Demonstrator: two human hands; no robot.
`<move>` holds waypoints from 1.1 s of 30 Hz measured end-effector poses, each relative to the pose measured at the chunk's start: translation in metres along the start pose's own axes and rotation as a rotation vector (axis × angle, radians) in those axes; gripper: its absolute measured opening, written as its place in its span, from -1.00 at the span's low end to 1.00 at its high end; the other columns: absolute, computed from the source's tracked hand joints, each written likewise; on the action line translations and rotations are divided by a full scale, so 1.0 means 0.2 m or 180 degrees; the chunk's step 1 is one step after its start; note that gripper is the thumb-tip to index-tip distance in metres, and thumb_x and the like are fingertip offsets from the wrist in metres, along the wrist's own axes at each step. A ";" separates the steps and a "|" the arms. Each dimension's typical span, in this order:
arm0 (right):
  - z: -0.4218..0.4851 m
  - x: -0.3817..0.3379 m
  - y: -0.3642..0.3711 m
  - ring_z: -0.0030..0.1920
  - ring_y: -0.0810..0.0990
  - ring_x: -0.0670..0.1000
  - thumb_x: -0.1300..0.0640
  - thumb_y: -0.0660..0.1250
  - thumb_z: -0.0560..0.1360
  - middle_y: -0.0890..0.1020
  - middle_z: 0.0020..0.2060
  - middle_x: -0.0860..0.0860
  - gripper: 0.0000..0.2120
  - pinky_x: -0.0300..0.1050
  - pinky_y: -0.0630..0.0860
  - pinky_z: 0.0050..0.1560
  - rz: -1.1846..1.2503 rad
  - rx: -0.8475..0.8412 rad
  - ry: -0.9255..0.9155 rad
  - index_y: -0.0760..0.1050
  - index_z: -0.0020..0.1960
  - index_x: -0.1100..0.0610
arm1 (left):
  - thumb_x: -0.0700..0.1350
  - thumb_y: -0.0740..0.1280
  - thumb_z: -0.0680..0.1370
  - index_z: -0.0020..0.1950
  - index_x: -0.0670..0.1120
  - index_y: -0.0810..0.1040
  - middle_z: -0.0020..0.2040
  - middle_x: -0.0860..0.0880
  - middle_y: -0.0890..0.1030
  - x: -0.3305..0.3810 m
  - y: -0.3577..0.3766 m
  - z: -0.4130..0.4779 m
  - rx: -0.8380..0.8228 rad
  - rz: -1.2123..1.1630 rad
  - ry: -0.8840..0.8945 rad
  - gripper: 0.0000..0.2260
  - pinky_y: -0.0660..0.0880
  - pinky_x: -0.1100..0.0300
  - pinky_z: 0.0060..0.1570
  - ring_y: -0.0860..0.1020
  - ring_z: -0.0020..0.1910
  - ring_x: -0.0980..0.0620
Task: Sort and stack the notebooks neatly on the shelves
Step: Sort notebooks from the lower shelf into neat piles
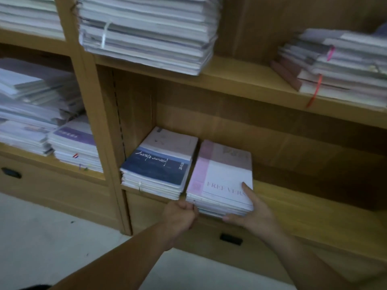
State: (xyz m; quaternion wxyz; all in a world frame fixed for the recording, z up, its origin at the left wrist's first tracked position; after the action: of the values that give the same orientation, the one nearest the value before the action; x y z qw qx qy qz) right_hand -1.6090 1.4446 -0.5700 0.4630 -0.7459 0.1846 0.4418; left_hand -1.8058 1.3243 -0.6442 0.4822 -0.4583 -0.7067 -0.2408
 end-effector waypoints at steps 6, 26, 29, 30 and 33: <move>0.03 0.06 0.03 0.32 0.44 -0.02 0.11 0.71 0.23 0.45 0.37 -0.09 0.05 -0.04 0.43 0.36 0.0320 0.0524 -0.0079 0.24 0.59 -0.12 | -0.23 0.35 0.44 -0.40 -0.02 0.56 -0.32 -0.02 0.55 0.00 0.00 -0.04 -0.0043 -0.0049 0.0052 -0.77 0.49 0.06 -0.11 0.49 -0.20 -0.01; 0.11 -0.05 0.02 0.26 0.37 -0.09 0.05 0.65 0.31 0.42 0.31 -0.14 -0.15 -0.22 0.42 0.13 0.0477 0.0436 -0.0389 0.34 0.51 -0.09 | -0.13 0.48 0.52 -0.11 -0.02 0.54 -0.25 0.01 0.64 0.25 -0.26 -0.10 0.1289 0.0832 0.1262 -0.88 0.61 0.06 -0.18 0.62 -0.25 0.07; 0.11 -0.03 0.01 0.24 0.43 -0.07 0.03 0.62 0.35 0.47 0.30 -0.12 -0.22 -0.36 0.44 0.02 0.0423 0.0371 -0.0366 0.39 0.50 -0.04 | 0.02 0.45 0.56 0.19 0.22 0.39 -0.14 0.12 0.58 0.38 -0.23 -0.16 0.1121 0.1526 0.1617 -0.69 0.45 0.36 -0.25 0.58 -0.16 0.17; 0.11 -0.02 0.00 0.23 0.45 -0.07 0.03 0.62 0.36 0.48 0.28 -0.12 -0.23 -0.40 0.43 -0.04 0.0432 0.0374 -0.0345 0.40 0.50 -0.03 | 0.04 0.42 0.57 0.29 0.26 0.39 -0.14 0.16 0.58 0.40 -0.22 -0.15 0.1036 0.1656 0.1592 -0.65 0.39 0.45 -0.27 0.56 -0.16 0.21; 0.11 -0.01 -0.02 0.25 0.46 -0.05 0.03 0.60 0.38 0.49 0.35 -0.08 -0.26 -0.32 0.45 0.08 0.0463 0.0371 -0.0332 0.40 0.50 -0.02 | 0.03 0.35 0.63 0.38 0.25 0.50 -0.19 0.24 0.56 0.41 -0.19 -0.16 0.0847 0.1769 0.1731 -0.67 0.39 0.52 -0.33 0.52 -0.20 0.32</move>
State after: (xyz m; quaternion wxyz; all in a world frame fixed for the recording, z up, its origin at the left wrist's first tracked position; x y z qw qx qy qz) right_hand -1.6184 1.4653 -0.5695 0.4814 -0.6783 0.2393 0.5009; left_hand -1.8347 1.3158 -0.5536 0.7531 -0.4851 -0.4278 -0.1202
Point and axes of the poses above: each hand's wrist, its own z-axis towards the middle knuckle, its own y-axis out of the palm, x = y × z, the point moved 9 cm from there along z, towards the middle knuckle
